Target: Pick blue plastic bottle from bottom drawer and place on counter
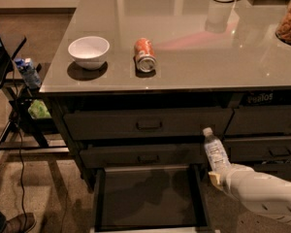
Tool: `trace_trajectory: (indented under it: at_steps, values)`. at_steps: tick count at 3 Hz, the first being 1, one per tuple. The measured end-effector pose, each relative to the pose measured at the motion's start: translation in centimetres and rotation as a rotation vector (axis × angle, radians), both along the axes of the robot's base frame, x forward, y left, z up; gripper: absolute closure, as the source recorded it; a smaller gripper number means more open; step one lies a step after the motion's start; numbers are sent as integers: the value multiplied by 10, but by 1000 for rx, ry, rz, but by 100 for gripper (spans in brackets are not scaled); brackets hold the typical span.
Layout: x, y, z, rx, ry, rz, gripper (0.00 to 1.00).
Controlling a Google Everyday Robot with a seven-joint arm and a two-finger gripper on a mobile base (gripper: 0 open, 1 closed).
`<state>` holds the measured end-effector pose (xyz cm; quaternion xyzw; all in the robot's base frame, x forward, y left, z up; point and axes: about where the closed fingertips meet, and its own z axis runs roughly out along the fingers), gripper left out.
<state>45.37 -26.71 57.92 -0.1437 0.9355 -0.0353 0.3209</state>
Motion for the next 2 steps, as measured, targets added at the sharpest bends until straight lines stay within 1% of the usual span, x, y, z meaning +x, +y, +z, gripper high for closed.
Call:
trace_trajectory:
  at_steps: [1,2]
  values:
    - [-1,-14,10,-9,-20,-19,100]
    - [-4,-34,34,-5,-74,-49,100]
